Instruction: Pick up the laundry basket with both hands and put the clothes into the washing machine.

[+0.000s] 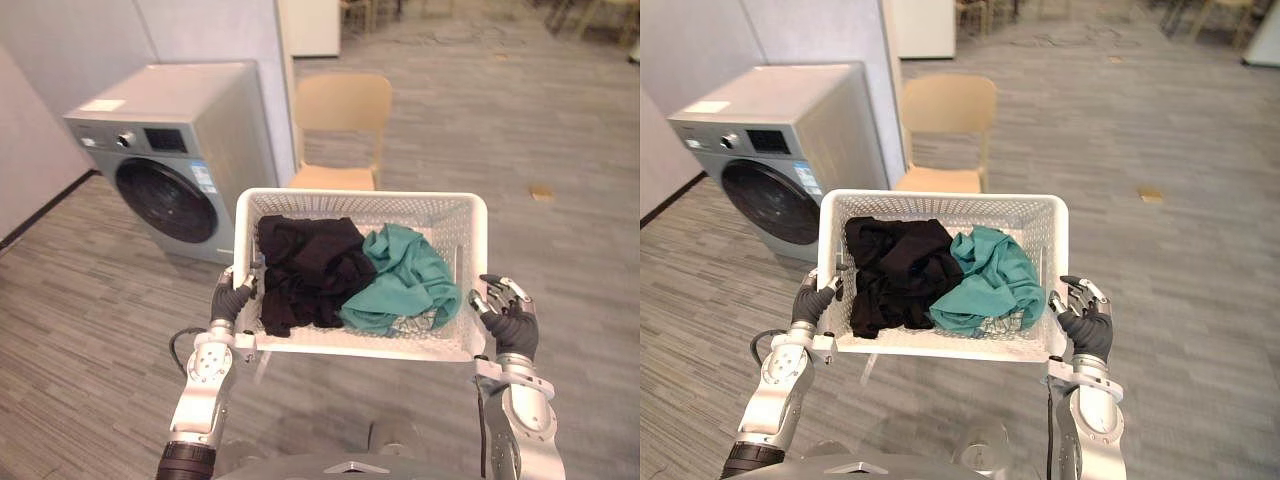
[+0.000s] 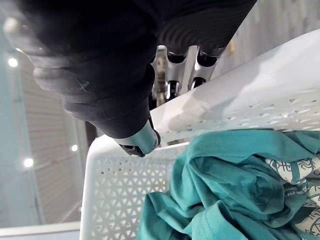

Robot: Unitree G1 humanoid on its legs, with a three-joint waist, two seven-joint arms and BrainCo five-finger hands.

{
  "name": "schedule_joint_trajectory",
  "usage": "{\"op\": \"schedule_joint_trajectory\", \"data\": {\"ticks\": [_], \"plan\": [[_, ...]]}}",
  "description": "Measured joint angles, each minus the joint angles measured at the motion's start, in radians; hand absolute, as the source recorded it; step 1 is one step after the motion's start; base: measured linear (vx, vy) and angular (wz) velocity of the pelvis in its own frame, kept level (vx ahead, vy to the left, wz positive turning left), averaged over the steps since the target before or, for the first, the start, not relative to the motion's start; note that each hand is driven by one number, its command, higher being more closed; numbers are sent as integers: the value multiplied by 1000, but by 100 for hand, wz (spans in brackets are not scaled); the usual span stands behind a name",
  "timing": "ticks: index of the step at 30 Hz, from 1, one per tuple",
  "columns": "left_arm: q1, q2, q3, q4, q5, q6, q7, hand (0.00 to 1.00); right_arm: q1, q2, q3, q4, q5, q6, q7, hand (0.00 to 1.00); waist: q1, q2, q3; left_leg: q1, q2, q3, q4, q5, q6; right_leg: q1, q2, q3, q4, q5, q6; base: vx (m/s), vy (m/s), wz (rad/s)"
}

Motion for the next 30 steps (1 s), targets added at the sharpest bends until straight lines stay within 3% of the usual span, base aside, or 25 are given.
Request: {"op": "schedule_joint_trajectory", "data": {"ticks": [2,3,4,5,6,7,8,9,11,12,13,14,16,17,18,19,20,22,24,26,27,29,30], "plan": [[-3,2,13,-41,-1,-26,-2,100,-6,3,-1,-13,21,-11,10,100,17,-29,-3,-68,-31,83,-215,-22,-9,39,-32,-24,-76,13,23,513,78,48],[-15,-8,22,-52,-1,-40,-3,100,-18,-1,-7,-24,21,-18,19,100,33,-35,1,-103,-71,127,-477,-1,-35,68,-69,-51,-105,14,45,462,127,31],[-17,-12,24,-53,0,-40,-4,100,-21,-2,-10,-24,21,-20,22,100,33,-35,1,-105,-91,126,-580,27,-45,86,-85,-63,-109,9,58,483,187,43],[-12,-15,20,-52,0,-40,-5,100,-18,-9,-11,-23,20,-19,22,100,31,-24,-5,-95,-138,118,-771,119,-53,129,-99,-83,-104,-12,98,527,246,47],[-3,-17,4,-52,0,-39,-5,100,-5,-13,-19,-21,19,-20,23,100,25,-7,-16,-95,-173,74,-808,221,-55,171,-116,-85,-86,-35,137,542,280,43],[-1,-18,-2,-47,0,-39,-5,100,-5,-10,-22,-15,19,-18,23,100,24,-9,-14,-95,-193,47,-774,239,-84,190,-137,-82,-62,-37,140,579,353,61],[-1,-10,-7,-43,2,-29,-8,100,4,25,-27,0,18,-17,23,100,9,-24,-15,-91,-243,21,-713,174,-77,198,-195,-69,24,-11,108,471,311,62],[-2,-3,-7,-43,4,-28,-10,100,7,44,-31,4,18,-17,23,100,-3,-36,-14,-92,-265,11,-692,144,-70,179,-222,-46,95,22,110,576,360,81],[-8,20,-5,-43,11,-25,-15,100,-10,96,-28,29,14,-17,23,100,-8,-74,7,-71,-308,21,-643,62,-48,38,-286,82,360,209,146,509,264,37],[-8,39,-3,-42,11,-15,-8,100,-25,109,-18,49,9,-17,23,100,-5,-76,8,-62,-307,22,-634,41,-29,-28,-295,87,473,213,156,505,138,-12],[-8,53,6,-37,11,-1,0,100,-47,114,-10,81,8,-15,21,100,0,-73,12,-21,-306,36,-650,33,-12,-99,-296,52,577,153,113,481,44,-38],[-7,53,9,-25,11,1,7,100,-50,113,0,98,8,-10,20,100,12,-64,16,41,-307,62,-688,32,-9,-136,-286,-4,594,102,97,472,16,-51],[-9,53,9,-24,10,1,13,100,-52,111,-1,97,8,-8,20,100,13,-57,17,104,-309,88,-736,32,-9,-168,-274,-84,557,62,74,382,-49,-50],[-21,52,6,-24,9,1,14,100,-54,105,-2,92,8,-9,20,100,-1,-54,16,154,-308,116,-784,36,-16,-221,-263,-164,469,16,31,358,-82,-46],[-24,52,6,-24,9,-1,14,100,-57,101,-2,92,8,-9,20,100,-8,-55,14,164,-306,129,-795,37,-18,-243,-257,-177,419,10,21,335,-119,-49],[-34,52,2,-23,7,-2,12,100,-60,90,-5,90,8,-12,20,100,-29,-60,11,174,-301,155,-796,36,-21,-285,-251,-197,277,19,-10,320,-169,-39],[-46,49,-8,-19,3,-4,10,100,-57,72,-12,89,9,-17,19,100,-45,-60,10,176,-285,186,-763,23,-65,-304,-220,-184,120,86,-26,324,-194,-41],[-51,21,-27,4,1,-3,10,100,-59,13,-24,97,9,-8,18,100,-46,13,3,183,-213,227,-762,13,-99,-304,-133,-166,80,104,-60,308,-137,-78],[-72,26,-82,17,1,-3,9,100,-41,-10,-72,97,9,-7,18,100,-72,19,1,235,-205,262,-818,20,-128,-299,-86,-100,82,95,-74,344,-91,-89],[-81,13,-99,22,1,-3,11,100,-34,-9,-98,93,9,-5,18,100,-81,15,3,264,-181,262,-762,43,-134,-282,-49,-22,102,92,-68,236,-58,-57],[-81,12,-98,31,1,-3,11,100,-23,-5,-97,84,9,-5,18,100,-87,12,4,261,-143,260,-666,50,-123,-252,-45,-14,108,80,-50,127,-62,-30],[-81,14,-92,39,1,-3,11,100,4,-5,-87,68,8,-2,23,100,-79,2,7,227,-57,256,-448,109,-13,-203,-34,-11,110,34,-21,98,-81,-27],[-81,16,-87,47,1,-4,8,100,25,-3,-86,52,8,1,25,100,-71,5,6,206,-1,254,-346,160,72,-162,-17,-10,81,5,-5,153,-49,-31]]}}
